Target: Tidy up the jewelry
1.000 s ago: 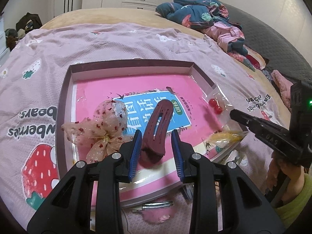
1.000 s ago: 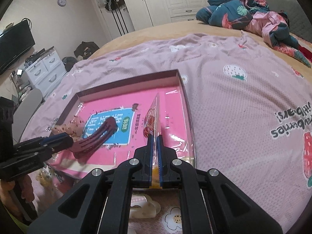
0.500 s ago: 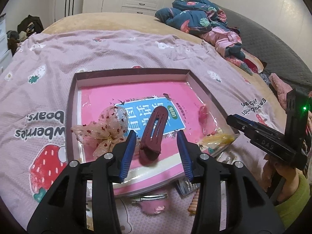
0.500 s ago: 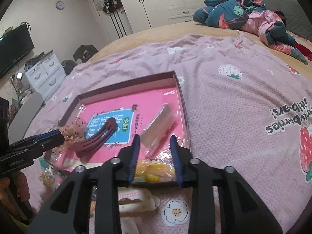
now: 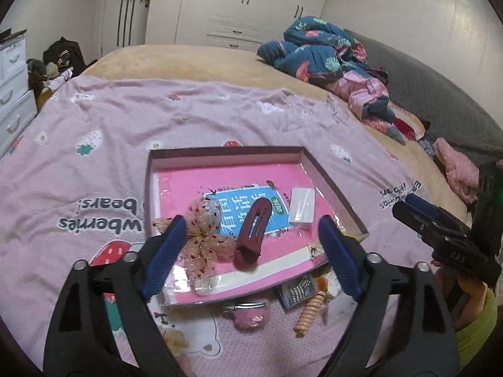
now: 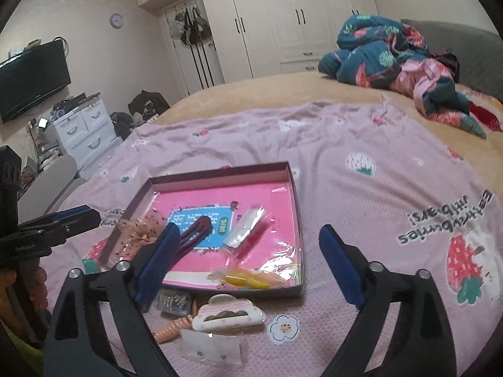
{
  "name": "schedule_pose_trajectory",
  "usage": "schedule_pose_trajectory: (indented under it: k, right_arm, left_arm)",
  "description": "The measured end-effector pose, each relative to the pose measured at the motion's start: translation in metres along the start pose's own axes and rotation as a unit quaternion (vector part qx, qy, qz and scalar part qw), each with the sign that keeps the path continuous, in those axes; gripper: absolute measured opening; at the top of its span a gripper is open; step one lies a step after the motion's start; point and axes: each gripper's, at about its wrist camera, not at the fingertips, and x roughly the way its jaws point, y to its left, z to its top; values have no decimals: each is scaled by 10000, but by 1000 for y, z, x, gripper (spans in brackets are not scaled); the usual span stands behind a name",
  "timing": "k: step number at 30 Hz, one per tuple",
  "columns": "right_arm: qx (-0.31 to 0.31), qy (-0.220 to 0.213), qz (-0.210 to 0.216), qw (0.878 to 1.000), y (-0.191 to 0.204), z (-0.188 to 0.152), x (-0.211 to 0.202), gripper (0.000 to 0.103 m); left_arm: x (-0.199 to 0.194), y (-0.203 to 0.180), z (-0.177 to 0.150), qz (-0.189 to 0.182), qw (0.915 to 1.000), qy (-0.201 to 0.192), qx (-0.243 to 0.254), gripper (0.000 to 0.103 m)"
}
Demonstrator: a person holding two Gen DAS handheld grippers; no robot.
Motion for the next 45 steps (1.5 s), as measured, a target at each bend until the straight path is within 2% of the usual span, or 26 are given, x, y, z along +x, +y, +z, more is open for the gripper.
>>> schedule_pose_trajectory:
  k: [2,5,12,24,32,45]
  right_arm:
    - [-36,-95,29,9999,2,3,-11,93]
    - [-59,-226,54,9997,5,6,-24,94]
    - [-105,-456,145,9988,10,11,-55,96]
    - [-273,-682,275,9969,21,11,-93,97]
    - [-366,-646,264,9969,23,4,-105,98]
    - [-469,-320,211,9982,25,-24,-101,98]
  left_arm:
    - [-11,1,1,7,9999,-106,-64,88]
    - [-26,1,3,90,9996,-244,-85,93]
    - [-63,-2,3,179,9983,-543,-90,94]
    - [-97,-14,-5,141,9970,-757,-58,94]
    - [-103,-18,-11,134,9972,-736,-31,94]
    - [-97,-18,-33,228,9985,-486,-44,94]
